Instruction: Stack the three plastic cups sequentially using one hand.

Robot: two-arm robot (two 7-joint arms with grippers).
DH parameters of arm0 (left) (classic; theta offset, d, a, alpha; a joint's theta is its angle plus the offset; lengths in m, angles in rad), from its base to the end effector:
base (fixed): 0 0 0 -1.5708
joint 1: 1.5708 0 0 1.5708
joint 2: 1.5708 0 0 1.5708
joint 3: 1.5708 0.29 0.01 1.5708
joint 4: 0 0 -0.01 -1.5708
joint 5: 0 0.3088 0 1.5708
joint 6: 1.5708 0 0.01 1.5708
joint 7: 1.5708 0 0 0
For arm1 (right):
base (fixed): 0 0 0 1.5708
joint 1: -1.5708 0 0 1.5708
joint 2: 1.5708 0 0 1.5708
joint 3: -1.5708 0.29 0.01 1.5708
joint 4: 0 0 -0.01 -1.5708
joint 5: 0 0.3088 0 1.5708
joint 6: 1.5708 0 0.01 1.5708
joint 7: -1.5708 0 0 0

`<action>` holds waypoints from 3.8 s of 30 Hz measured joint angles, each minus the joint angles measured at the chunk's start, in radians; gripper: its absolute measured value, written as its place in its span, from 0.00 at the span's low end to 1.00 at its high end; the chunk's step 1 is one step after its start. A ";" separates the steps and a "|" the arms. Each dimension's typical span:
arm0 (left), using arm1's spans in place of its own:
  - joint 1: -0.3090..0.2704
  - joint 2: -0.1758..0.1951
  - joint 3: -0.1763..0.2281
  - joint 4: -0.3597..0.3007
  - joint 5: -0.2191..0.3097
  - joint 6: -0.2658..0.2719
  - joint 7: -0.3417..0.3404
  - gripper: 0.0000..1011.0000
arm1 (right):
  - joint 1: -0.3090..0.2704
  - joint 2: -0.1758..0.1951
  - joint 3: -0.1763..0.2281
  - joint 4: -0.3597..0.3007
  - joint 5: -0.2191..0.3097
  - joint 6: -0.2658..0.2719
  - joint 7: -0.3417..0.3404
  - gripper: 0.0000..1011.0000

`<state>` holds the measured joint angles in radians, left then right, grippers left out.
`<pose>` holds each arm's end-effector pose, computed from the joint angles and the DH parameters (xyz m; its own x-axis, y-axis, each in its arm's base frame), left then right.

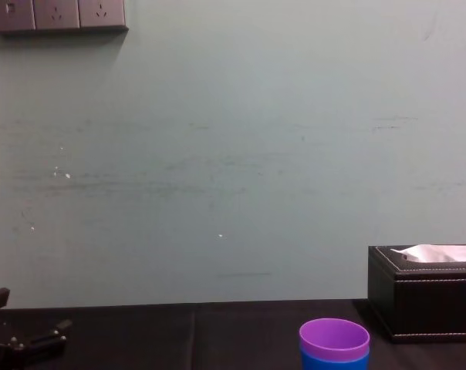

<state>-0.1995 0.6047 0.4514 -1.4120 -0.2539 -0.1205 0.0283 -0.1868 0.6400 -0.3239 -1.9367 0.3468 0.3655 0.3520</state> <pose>0.3581 0.0827 -0.3023 0.2923 0.8803 0.3738 -0.9553 0.2873 0.0703 0.2509 -0.0321 -0.2624 0.7170 -0.6967 0.0232 0.6333 0.6371 -0.4394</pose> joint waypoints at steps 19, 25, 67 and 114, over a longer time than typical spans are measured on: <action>0.000 0.000 0.000 0.000 0.000 0.000 0.000 0.99 | 0.020 -0.041 -0.010 0.033 -0.023 -0.002 -0.005 0.99; 0.000 0.000 0.000 0.000 0.000 0.000 0.000 0.99 | 0.032 -0.047 -0.014 0.038 -0.031 -0.001 -0.002 0.99; 0.000 0.000 0.000 0.000 0.000 0.000 0.000 0.99 | 0.097 -0.135 -0.047 0.125 -0.116 -0.018 -0.003 0.99; 0.000 0.000 0.000 0.000 0.000 0.000 0.000 0.99 | 0.099 -0.141 -0.041 0.119 -0.115 -0.021 0.004 0.71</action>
<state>-0.1996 0.6047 0.4514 -1.4120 -0.2539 -0.1205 0.0283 -0.0878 0.4986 -0.3650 -1.8175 0.2316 0.3445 0.3556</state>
